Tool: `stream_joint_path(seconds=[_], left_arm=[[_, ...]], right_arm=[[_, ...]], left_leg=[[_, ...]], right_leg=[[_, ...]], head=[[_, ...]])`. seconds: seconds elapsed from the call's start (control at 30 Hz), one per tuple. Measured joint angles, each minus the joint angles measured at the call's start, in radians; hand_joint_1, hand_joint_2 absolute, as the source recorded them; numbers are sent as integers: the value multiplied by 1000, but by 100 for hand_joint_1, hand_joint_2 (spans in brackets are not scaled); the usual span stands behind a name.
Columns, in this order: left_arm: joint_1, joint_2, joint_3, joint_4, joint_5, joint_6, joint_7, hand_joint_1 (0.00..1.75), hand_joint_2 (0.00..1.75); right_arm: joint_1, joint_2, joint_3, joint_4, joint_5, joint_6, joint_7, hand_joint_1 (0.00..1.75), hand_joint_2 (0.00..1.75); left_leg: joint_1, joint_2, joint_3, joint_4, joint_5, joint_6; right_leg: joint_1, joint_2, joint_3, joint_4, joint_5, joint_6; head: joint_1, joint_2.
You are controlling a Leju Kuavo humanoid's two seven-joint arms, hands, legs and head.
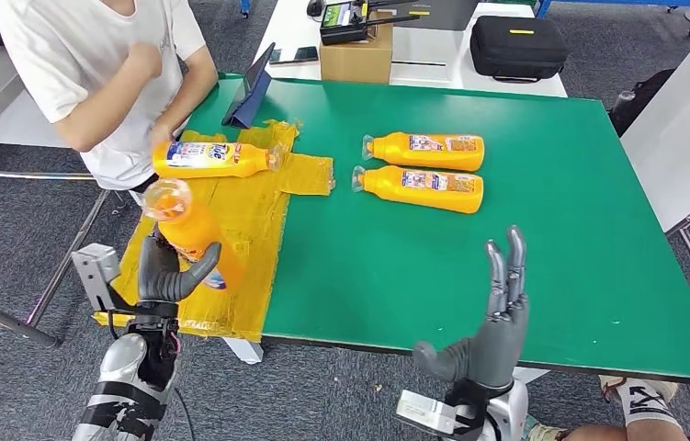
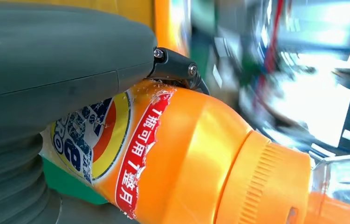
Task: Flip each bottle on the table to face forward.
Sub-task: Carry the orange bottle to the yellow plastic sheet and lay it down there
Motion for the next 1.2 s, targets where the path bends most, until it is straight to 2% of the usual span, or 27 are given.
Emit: stream_joint_path(seconds=[0.07,0.17,0.27,0.37,0.57,0.6,0.7,0.73,0.8,0.87,0.9,1.0,1.07,1.1,1.2], left_arm=[[-23,39,-19,28,-341,124,38,175,175],[-75,91,-79,82,-775,190,76,175,175],[-128,119,-137,142,-916,173,83,175,175],[-214,130,-202,235,-1010,128,78,175,175],[-377,123,-310,442,-1080,74,46,175,175],[-397,118,-321,472,-1077,66,39,162,175],[-436,103,-342,539,-1051,25,19,99,175],[-446,98,-346,560,-1036,0,15,89,175],[-462,87,-349,600,-1006,-50,13,80,175],[-480,78,-350,635,-986,-84,26,84,175],[-491,74,-350,652,-978,-96,39,96,175],[-524,59,-348,703,-957,-123,105,115,175],[-540,50,-347,734,-953,-132,151,110,175],[-547,46,-347,746,-953,-133,167,94,175],[-559,37,-347,774,-951,-134,188,12,175]], right_arm=[[5,-2,-18,-13,-42,0,0,0,0],[5,-8,-22,-17,-76,0,0,0,0],[3,-14,-19,-17,-95,0,-1,0,0],[-8,-22,2,-12,-129,0,-1,0,0],[-35,-37,57,18,-181,0,-1,0,0],[-39,-39,63,24,-188,0,-1,0,0],[-48,-45,76,39,-209,0,-1,0,0],[-51,-47,79,44,-217,0,-1,0,0],[-57,-50,85,58,-230,0,-1,0,0],[-62,-52,88,71,-240,0,-1,0,0],[-64,-53,89,77,-244,0,-1,0,0],[-69,-53,89,95,-251,0,-1,0,0],[-71,-52,89,106,-256,0,-1,0,0],[-72,-52,89,111,-258,0,-1,0,0],[-73,-52,88,124,-260,0,-1,0,0]], left_leg=[[0,0,0,0,0,0],[1,-1,0,0,1,-1],[1,0,0,0,2,-1],[0,-1,0,0,2,-1],[0,-1,0,0,2,-1],[0,-1,0,0,2,-1],[0,0,0,0,2,-1],[0,-1,-1,0,2,-1],[0,-1,-1,0,2,-1],[0,-1,-1,0,2,-1],[0,-1,-1,0,2,-1],[0,-1,0,0,2,-1],[0,-1,1,0,2,-1],[0,-1,2,0,2,-1],[0,0,3,0,2,-1]], right_leg=[[0,0,-1,0,0,0],[0,-1,0,0,0,0],[0,0,0,1,1,0],[0,-1,0,1,1,0],[0,-1,1,1,1,0],[0,-1,1,1,1,0],[0,-1,1,1,1,0],[0,-1,0,1,1,0],[0,-1,0,1,1,0],[0,-1,0,1,1,0],[0,-1,1,1,1,0],[0,-1,1,1,1,0],[0,-1,3,1,1,0],[0,-1,3,1,1,0],[0,-1,4,1,1,0]], head=[[0,0],[0,0],[0,0],[0,0],[0,0],[0,0],[0,0],[0,0],[0,0],[0,0],[0,0],[0,0],[0,0],[0,0],[0,0]])
